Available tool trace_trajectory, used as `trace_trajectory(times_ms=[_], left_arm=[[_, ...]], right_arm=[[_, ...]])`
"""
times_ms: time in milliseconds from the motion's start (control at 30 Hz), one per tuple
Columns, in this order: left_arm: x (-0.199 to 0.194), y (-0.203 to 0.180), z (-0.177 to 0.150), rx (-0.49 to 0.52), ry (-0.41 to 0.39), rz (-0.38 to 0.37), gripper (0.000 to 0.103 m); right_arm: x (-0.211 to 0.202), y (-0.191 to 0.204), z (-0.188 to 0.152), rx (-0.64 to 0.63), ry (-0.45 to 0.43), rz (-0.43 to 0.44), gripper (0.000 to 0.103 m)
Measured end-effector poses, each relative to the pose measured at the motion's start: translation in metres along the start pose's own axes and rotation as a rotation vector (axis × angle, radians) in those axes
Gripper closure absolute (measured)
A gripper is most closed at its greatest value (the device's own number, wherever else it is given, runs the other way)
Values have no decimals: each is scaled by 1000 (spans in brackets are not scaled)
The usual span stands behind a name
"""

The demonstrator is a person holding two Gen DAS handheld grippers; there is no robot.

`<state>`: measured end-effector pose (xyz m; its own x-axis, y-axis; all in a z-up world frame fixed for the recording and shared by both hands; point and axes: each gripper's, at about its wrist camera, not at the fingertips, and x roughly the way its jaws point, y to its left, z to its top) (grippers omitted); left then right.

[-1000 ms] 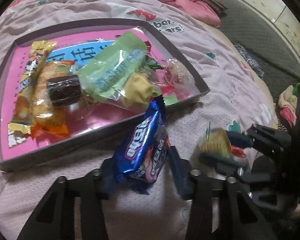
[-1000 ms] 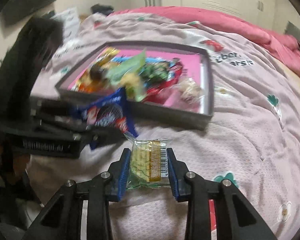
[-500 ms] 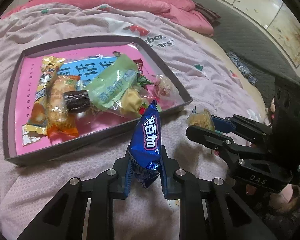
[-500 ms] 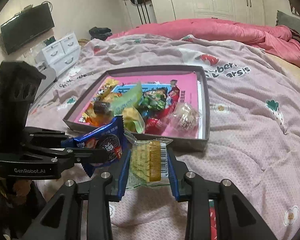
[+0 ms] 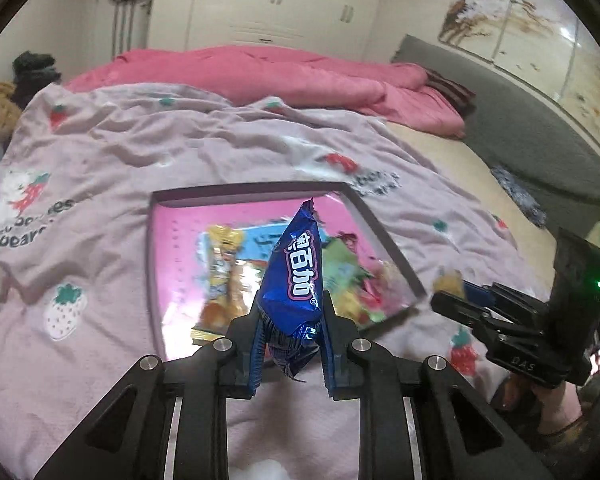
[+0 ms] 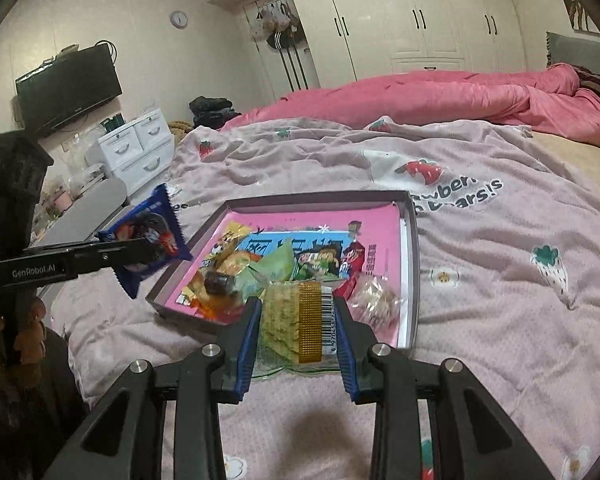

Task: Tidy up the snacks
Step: 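Carry the blue biscuit pack and cracker pack over the tray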

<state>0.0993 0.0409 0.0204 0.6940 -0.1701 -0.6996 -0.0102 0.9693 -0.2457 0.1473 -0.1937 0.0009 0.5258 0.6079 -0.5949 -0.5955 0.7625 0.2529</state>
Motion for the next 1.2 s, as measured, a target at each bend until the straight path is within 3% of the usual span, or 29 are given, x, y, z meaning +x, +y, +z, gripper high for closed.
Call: trace_trajectory(times_ms=[133,367,567,1200], left_arm=[[6,16,2,-47,0,22,80],[23,37,-3,-155,3,-33,80],[37,47,-6,-195,5,-26,80],[59,45,-6,-141,52,64,79]], right_arm=[[3,-3,5,4,-9,4,68],[15,-7,13,0,-18,1,68],[25,-12,19,6,-22,7,68],[65,-14,28,-33,21,-6,68]])
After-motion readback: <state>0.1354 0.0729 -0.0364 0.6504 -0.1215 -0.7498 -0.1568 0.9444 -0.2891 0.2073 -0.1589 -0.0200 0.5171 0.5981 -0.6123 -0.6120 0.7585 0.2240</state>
